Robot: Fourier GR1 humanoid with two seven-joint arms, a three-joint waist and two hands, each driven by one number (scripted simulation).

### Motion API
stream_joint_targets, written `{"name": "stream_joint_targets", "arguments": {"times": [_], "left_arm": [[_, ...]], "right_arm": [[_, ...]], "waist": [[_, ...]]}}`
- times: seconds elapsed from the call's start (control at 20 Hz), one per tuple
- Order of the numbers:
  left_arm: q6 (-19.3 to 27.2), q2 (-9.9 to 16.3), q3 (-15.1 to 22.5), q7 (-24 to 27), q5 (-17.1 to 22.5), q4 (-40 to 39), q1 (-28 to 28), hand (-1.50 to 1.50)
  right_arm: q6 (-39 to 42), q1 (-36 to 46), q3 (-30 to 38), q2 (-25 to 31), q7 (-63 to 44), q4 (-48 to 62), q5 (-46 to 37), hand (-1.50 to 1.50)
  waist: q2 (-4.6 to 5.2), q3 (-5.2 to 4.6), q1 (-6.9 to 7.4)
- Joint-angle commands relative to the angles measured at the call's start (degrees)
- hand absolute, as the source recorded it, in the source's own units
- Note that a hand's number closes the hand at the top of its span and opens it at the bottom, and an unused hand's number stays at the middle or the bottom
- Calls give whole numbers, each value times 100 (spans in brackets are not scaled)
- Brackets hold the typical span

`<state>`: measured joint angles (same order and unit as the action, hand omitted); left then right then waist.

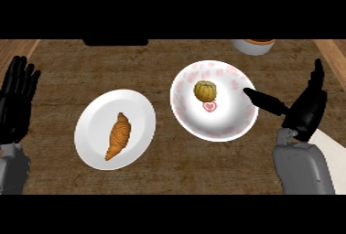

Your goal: Pick the squash from the placemat and place it in the bowl

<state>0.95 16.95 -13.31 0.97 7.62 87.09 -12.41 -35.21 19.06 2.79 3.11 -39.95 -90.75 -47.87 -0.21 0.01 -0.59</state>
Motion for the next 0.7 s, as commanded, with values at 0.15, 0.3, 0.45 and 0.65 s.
{"name": "stream_joint_targets", "arguments": {"times": [0.15, 0.3, 0.45, 0.65], "left_arm": [[-59, 52, -34, -39, 9, -196, -171, 0], [-12, -142, -11, 389, -115, -166, 279, 0], [-14, -29, -50, -175, 67, 190, 97, 0], [-375, 345, -360, -272, 348, 198, 171, 0]], "right_arm": [[-63, -1730, 632, 478, 1020, -1395, 1592, -150], [298, -2406, 913, 698, 1134, -2351, 2143, -150], [502, -2953, 1724, 1008, 2390, -1938, 3632, -150], [1197, -3962, 2134, 928, 3060, -2339, 4467, -150]], "waist": [[8, 5, -50], [-1, 0, -48], [-6, 13, -54], [-14, 7, -32]]}}
